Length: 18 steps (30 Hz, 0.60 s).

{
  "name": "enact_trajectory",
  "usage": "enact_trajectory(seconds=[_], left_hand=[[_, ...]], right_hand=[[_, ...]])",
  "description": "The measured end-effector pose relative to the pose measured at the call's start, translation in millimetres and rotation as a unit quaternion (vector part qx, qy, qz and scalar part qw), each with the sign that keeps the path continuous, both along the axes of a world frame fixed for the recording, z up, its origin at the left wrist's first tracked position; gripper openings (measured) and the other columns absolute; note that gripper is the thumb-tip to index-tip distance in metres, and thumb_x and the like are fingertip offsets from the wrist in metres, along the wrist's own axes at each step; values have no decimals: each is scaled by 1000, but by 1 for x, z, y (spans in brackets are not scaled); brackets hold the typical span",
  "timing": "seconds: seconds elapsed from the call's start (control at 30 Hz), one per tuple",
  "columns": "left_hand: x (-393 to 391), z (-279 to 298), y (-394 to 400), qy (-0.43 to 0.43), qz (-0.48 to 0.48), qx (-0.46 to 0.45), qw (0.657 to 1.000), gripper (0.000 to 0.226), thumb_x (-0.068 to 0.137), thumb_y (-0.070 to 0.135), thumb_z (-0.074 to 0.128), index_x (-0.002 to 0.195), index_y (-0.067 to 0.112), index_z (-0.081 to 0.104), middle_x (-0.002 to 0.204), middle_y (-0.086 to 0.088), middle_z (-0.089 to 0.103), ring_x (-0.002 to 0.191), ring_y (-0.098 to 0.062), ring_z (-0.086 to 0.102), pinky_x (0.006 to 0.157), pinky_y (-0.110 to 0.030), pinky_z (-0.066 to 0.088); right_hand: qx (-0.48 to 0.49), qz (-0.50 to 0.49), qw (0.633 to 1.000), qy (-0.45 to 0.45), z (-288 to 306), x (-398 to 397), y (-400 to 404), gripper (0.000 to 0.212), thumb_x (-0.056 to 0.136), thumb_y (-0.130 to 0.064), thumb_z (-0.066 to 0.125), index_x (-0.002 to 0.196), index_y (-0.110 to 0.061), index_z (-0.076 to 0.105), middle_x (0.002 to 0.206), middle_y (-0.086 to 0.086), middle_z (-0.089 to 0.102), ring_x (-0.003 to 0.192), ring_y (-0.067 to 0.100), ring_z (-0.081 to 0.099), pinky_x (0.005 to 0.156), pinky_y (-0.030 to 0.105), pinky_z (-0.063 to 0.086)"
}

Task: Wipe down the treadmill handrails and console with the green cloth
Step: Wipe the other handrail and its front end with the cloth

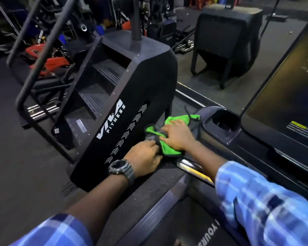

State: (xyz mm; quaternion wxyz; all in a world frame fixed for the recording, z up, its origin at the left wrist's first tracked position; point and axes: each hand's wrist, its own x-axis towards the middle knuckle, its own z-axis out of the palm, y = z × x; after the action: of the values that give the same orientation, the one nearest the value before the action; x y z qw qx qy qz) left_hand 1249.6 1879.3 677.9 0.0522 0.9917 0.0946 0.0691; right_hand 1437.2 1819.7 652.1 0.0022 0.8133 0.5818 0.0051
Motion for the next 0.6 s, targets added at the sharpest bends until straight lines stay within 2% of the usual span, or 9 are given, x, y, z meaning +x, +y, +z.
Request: enact_trajectory(seconds=[0.07, 0.17, 0.27, 0.33, 0.37, 0.47, 0.53, 0.6], left_hand=[[-12, -1, -1, -26, -43, 23, 998, 28, 84, 33, 53, 71, 12, 65, 75, -6, 63, 69, -27, 61, 62, -33, 49], [-36, -6, 1, -38, -65, 43, 996, 32, 87, 37, 52, 70, 14, 65, 71, -3, 62, 65, -25, 59, 61, -32, 49], [-64, -13, 8, -33, -41, 21, 998, 35, 90, 39, 49, 78, 14, 69, 79, 0, 63, 71, -22, 59, 67, -34, 51], [-79, -16, 11, -30, -34, 7, 999, 36, 92, 40, 46, 87, 14, 70, 88, 0, 65, 78, -22, 59, 73, -36, 51], [-87, -18, 11, -36, -36, 2, 999, 36, 92, 39, 46, 88, 13, 70, 90, -1, 66, 79, -23, 60, 73, -37, 51], [-105, -20, 14, -47, -51, 2, 998, 33, 91, 37, 48, 83, 13, 70, 86, -3, 66, 76, -25, 60, 70, -38, 51], [-116, -20, 16, -53, -46, 0, 998, 34, 90, 38, 47, 84, 13, 70, 87, -3, 66, 77, -26, 61, 70, -37, 52], [-123, -21, 16, -41, -42, -11, 998, 39, 90, 41, 43, 93, 13, 71, 95, -3, 67, 86, -25, 63, 77, -37, 53]], right_hand=[[19, 63, 998, 21, -5, -15, -18, 59, 85, -60, 33, 131, -31, 55, 139, -7, 54, 134, 25, 40, 115, 45, 22], [-5, 101, 993, 54, -7, 9, -55, 66, 86, -57, 31, 147, -33, 34, 155, -6, 32, 144, 24, 22, 119, 47, 13], [1, -33, 999, 31, -5, 26, -54, 61, 94, -47, 43, 150, -29, 29, 156, -1, 30, 145, 30, 20, 118, 44, 14], [-1, -124, 992, 4, -5, 2, -24, 51, 94, -39, 47, 144, -28, 40, 151, -1, 38, 142, 33, 23, 115, 46, 19], [2, -135, 991, 1, -4, -20, -8, 45, 93, -42, 45, 137, -31, 49, 145, -2, 46, 140, 33, 29, 113, 48, 23], [17, -47, 999, 12, -9, -82, -3, 52, 87, -58, 35, 126, -33, 59, 133, -6, 58, 132, 30, 40, 113, 49, 25], [59, 28, 997, 43, -15, -104, -34, 54, 87, -53, 36, 133, -29, 53, 141, -5, 52, 138, 29, 34, 117, 51, 19], [65, 70, 995, 26, -13, -104, -62, 56, 89, -46, 40, 143, -28, 41, 150, -4, 41, 142, 29, 27, 118, 49, 17]])
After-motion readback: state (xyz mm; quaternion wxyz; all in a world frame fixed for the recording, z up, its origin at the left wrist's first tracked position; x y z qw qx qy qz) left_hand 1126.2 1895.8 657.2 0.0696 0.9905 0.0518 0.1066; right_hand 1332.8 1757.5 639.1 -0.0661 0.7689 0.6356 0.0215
